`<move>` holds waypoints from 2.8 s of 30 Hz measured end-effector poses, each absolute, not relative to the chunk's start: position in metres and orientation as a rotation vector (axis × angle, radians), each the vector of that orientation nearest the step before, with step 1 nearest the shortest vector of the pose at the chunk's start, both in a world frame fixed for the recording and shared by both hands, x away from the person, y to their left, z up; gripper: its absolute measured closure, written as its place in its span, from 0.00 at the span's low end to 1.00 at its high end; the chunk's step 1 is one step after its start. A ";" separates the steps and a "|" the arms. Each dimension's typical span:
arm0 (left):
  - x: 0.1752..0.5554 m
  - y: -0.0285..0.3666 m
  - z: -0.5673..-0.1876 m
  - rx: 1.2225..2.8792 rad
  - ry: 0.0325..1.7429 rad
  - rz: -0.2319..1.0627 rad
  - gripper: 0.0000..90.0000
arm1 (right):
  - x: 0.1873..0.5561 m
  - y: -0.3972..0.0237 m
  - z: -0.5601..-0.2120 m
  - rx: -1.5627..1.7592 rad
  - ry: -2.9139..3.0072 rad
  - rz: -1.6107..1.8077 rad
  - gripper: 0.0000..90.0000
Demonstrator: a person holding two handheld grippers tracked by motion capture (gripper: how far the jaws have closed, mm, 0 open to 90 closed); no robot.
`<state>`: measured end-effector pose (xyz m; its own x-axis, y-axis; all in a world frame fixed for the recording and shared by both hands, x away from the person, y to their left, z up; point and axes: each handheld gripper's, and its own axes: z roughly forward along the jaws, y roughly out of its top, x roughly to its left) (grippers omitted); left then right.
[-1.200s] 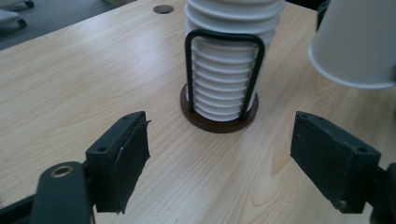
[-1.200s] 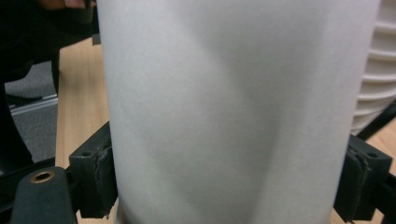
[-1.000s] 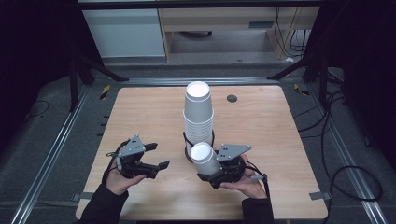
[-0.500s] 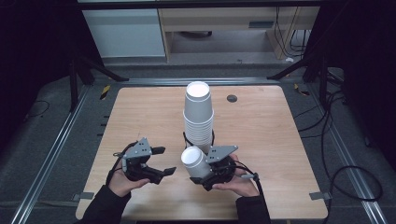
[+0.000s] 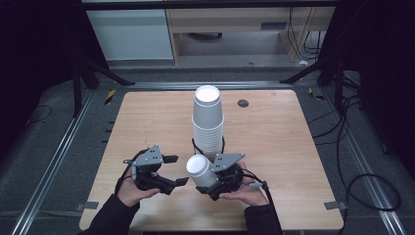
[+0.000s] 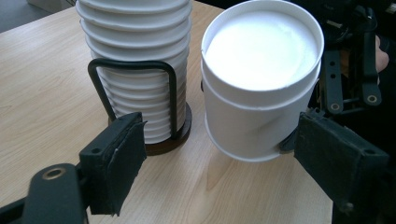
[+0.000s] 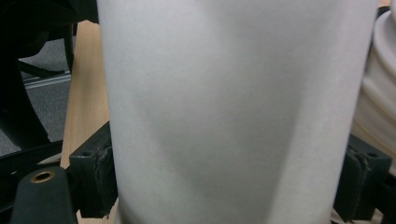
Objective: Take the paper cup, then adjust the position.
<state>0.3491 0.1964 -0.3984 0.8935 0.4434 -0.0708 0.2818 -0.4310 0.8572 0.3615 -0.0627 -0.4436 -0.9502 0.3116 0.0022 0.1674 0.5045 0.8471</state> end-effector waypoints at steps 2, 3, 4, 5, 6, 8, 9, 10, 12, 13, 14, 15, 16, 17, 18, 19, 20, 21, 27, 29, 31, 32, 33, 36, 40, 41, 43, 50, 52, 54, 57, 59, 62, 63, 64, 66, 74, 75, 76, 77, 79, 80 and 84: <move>0.349 0.194 -0.398 2.047 0.518 0.196 0.17 | 0.361 -0.062 -0.444 0.416 2.590 1.433 0.16; 0.349 0.193 -0.398 2.048 0.516 0.192 0.17 | 0.361 -0.062 -0.444 0.415 2.592 1.433 0.16; 0.349 0.192 -0.399 2.045 0.513 0.184 0.17 | 0.361 -0.061 -0.443 0.419 2.589 1.435 0.16; 0.349 0.192 -0.399 2.045 0.513 0.184 0.17 | 0.361 -0.061 -0.443 0.419 2.589 1.435 0.16; 0.349 0.191 -0.399 2.048 0.511 0.181 0.17 | 0.361 -0.061 -0.443 0.414 2.588 1.438 0.16; 0.349 0.190 -0.399 2.048 0.511 0.178 0.17 | 0.361 -0.060 -0.442 0.410 2.589 1.434 0.16; 0.349 0.190 -0.399 2.047 0.510 0.175 0.17 | 0.361 -0.060 -0.442 0.410 2.589 1.434 0.16; 0.349 0.189 -0.399 2.044 0.511 0.168 0.17 | 0.361 -0.060 -0.442 0.408 2.590 1.434 0.16; 0.349 0.188 -0.399 2.041 0.506 0.164 0.17 | 0.361 -0.058 -0.443 0.404 2.596 1.431 0.16; 0.349 0.188 -0.398 2.042 0.503 0.163 0.17 | 0.361 -0.057 -0.443 0.394 2.601 1.425 0.16; 0.349 0.188 -0.398 2.042 0.503 0.163 0.17 | 0.361 -0.057 -0.443 0.394 2.601 1.425 0.16; 0.349 0.188 -0.398 2.039 0.502 0.161 0.17 | 0.362 -0.056 -0.443 0.391 2.603 1.425 0.16; 0.348 0.188 -0.398 2.039 0.502 0.161 0.17 | 0.362 -0.055 -0.443 0.388 2.606 1.423 0.16; 0.348 0.188 -0.397 2.039 0.499 0.159 0.17 | 0.362 -0.055 -0.443 0.382 2.609 1.421 0.16; 0.348 0.187 -0.397 2.036 0.497 0.159 0.17 | 0.362 -0.054 -0.443 0.380 2.611 1.421 0.16; 0.348 0.187 -0.397 2.036 0.496 0.156 0.17 | 0.362 -0.053 -0.443 0.373 2.617 1.416 0.16; 0.348 0.187 -0.397 2.036 0.496 0.156 0.17 | 0.362 -0.053 -0.443 0.373 2.617 1.416 0.16; 0.348 0.187 -0.397 2.037 0.495 0.155 0.17 | 0.362 -0.053 -0.443 0.370 2.619 1.413 0.16; 0.348 0.186 -0.399 2.044 0.491 0.146 0.16 | 0.362 -0.043 -0.443 0.316 2.657 1.371 0.16; 0.348 0.185 -0.399 2.049 0.490 0.145 0.16 | 0.362 -0.041 -0.442 0.307 2.655 1.364 0.16; 0.348 0.184 -0.400 2.051 0.488 0.142 0.16 | 0.362 -0.040 -0.442 0.302 2.653 1.369 0.16; 0.348 0.184 -0.400 2.052 0.488 0.138 0.16 | 0.363 -0.039 -0.442 0.301 2.649 1.378 0.16; 0.348 0.184 -0.400 2.052 0.488 0.138 0.16 | 0.363 -0.038 -0.442 0.290 2.648 1.389 0.16; 0.349 0.184 -0.401 2.055 0.490 0.136 0.16 | 0.364 -0.036 -0.443 0.270 2.648 1.402 0.16; 0.350 0.182 -0.404 2.057 0.495 0.129 0.16 | 0.364 -0.036 -0.444 0.266 2.637 1.410 0.16; 0.350 0.182 -0.404 2.058 0.494 0.128 0.16 | 0.364 -0.036 -0.444 0.266 2.635 1.417 0.16; 0.350 0.180 -0.405 2.058 0.492 0.133 0.16 | 0.364 -0.035 -0.445 0.264 2.629 1.424 0.16; 0.350 0.177 -0.406 2.055 0.489 0.129 0.17 | 0.363 -0.031 -0.446 0.269 2.618 1.454 0.16; 0.349 0.176 -0.406 2.053 0.489 0.132 0.20 | 0.363 -0.029 -0.446 0.274 2.620 1.449 0.16; 0.349 0.176 -0.407 2.058 0.493 0.135 0.20 | 0.363 -0.029 -0.448 0.280 2.622 1.441 0.16; 0.350 0.177 -0.407 2.049 0.495 0.127 0.21 | 0.363 -0.029 -0.448 0.287 2.618 1.459 0.16; 0.350 0.177 -0.407 2.051 0.497 0.128 0.21 | 0.363 -0.029 -0.448 0.289 2.619 1.460 0.16; 0.349 0.176 -0.407 2.058 0.497 0.135 0.21 | 0.363 -0.028 -0.448 0.294 2.621 1.449 0.15; 0.349 0.176 -0.407 2.063 0.496 0.136 0.21 | 0.363 -0.028 -0.448 0.298 2.622 1.445 0.15; 0.350 0.176 -0.407 2.066 0.495 0.139 0.22 | 0.363 -0.027 -0.449 0.299 2.628 1.437 0.14; 0.350 0.176 -0.407 2.067 0.496 0.139 0.22 | 0.363 -0.026 -0.450 0.302 2.631 1.429 0.13; 0.349 0.180 -0.404 2.071 0.491 0.165 0.22 | 0.364 -0.026 -0.448 0.359 2.609 1.421 0.07; 0.349 0.181 -0.403 2.063 0.493 0.162 0.22 | 0.364 -0.027 -0.448 0.369 2.607 1.416 0.06; 0.349 0.181 -0.403 2.063 0.493 0.162 0.23 | 0.364 -0.027 -0.448 0.369 2.607 1.416 0.06; 0.350 0.183 -0.401 2.053 0.491 0.161 0.23 | 0.364 -0.030 -0.447 0.383 2.592 1.422 0.06; 0.350 0.184 -0.401 2.053 0.491 0.167 0.23 | 0.363 -0.031 -0.446 0.386 2.584 1.424 0.05; 0.350 0.185 -0.400 2.056 0.493 0.174 0.23 | 0.363 -0.032 -0.445 0.388 2.580 1.424 0.05; 0.351 0.189 -0.398 2.048 0.500 0.187 0.23 | 0.361 -0.039 -0.441 0.409 2.551 1.445 0.05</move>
